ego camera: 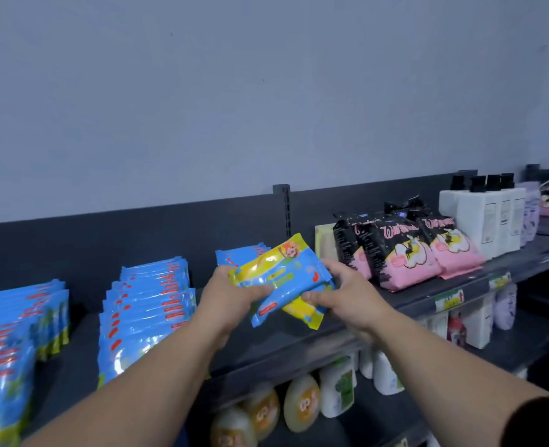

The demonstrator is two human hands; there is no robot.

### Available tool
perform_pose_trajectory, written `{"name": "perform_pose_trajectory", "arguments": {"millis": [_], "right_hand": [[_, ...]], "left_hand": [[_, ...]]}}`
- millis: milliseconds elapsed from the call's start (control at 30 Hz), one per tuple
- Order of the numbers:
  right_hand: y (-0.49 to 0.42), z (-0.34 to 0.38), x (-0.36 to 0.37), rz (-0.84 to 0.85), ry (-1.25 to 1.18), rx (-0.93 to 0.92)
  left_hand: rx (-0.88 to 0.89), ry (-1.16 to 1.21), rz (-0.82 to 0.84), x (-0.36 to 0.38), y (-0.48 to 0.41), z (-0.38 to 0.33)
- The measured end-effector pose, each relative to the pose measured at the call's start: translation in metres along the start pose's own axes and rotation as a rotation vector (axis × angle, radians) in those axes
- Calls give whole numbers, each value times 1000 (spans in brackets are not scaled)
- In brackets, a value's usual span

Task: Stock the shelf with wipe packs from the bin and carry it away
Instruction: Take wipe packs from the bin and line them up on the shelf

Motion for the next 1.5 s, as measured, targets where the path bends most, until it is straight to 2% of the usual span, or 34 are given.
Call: {"name": "perform_pose_trajectory", "arguments": {"millis": [100, 233, 300, 400, 500, 633, 767, 867, 967, 1033, 1133, 1233, 1367, 1500], "right_hand": [[-17, -3, 9, 61, -6, 14], [-37, -12, 21, 169, 30, 29], [-48, -16, 20, 199, 40, 20], [-67, -14, 16, 234, 85, -7], [-90, -10, 0, 147, 173, -64], [-112, 0, -30, -18, 250, -143], [-128, -2, -41, 1, 100, -159], [-137, -11, -43, 54, -38, -119], [-144, -21, -50, 44, -115, -87], [-147, -30, -51, 90, -111, -57], [-142, -49, -36, 262, 35, 21], [-140, -65, -21, 300, 284, 5], [-134, -70, 1, 390, 699, -76], [-130, -73, 15, 514, 807, -61]], "left_hand": [[129, -373, -7, -6, -19, -13], [314, -629, 176, 15, -33, -39], [338, -743, 213, 22, -41, -43], [323, -871, 143, 23, -56, -45], [267, -824, 5, 15, -72, -41], [116, -460, -199, -2, -87, -7], [-33, -72, -422, -8, -87, 35], [-156, 152, -526, -1, -86, 61], [-217, 238, -618, 5, -85, 78], [-242, 196, -660, 7, -83, 84], [-242, -185, -637, 4, -84, 84], [-314, -474, -505, 6, -86, 87], [-298, -418, -405, 13, -79, 80], [-243, -267, -276, 24, -74, 76]]}}
Point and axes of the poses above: each hand's wrist, its own y-axis away from the middle knuckle, its own x-axis out of the palm, z = x × y, the point moved 7 cm from there along -y, towards the middle knuckle, and after that the axes turned 2 degrees about -z, right-handed, at the moved point
